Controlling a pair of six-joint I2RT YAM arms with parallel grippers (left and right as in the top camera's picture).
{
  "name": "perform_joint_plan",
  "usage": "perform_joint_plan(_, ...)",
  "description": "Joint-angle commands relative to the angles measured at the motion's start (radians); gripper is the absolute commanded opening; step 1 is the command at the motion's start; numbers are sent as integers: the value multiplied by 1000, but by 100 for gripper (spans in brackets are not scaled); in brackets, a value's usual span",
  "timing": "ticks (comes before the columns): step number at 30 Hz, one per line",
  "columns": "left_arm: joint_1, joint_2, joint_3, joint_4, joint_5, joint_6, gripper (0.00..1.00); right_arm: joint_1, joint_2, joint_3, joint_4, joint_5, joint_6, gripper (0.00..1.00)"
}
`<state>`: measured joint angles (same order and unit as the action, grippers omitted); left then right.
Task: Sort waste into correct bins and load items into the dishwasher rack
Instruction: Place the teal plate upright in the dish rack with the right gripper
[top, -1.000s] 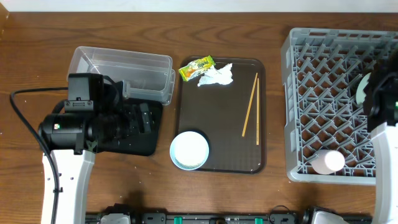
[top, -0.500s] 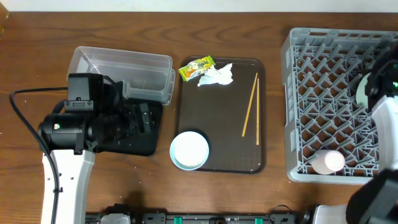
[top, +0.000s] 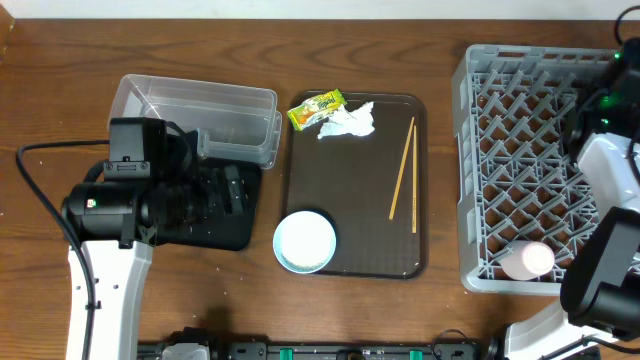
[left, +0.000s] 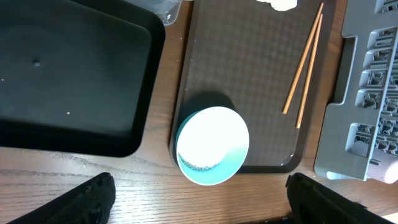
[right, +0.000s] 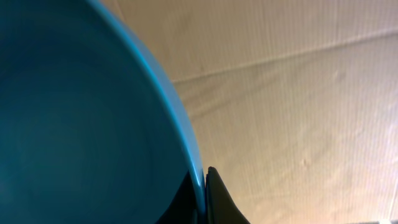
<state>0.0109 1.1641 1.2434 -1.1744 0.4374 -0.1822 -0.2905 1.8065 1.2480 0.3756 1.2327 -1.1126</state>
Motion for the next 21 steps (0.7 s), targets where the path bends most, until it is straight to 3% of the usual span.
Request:
perform_joint_plan(1, -1, -3, 15, -3, -13, 17, 90, 35, 40, 2, -12, -33, -60, 1)
perform_joint_plan(4, -1, -3, 15, -3, -13, 16, 90, 40, 39, 2, 45, -37, -202, 1)
perform_joint_plan(11, -1, -3, 15, -3, -13, 16, 90, 12, 37, 2, 316, -31, -363, 1)
perform_joint_plan(21, -1, -3, 15, -3, -13, 17, 90, -65, 38, 1, 173, -37, -264, 1)
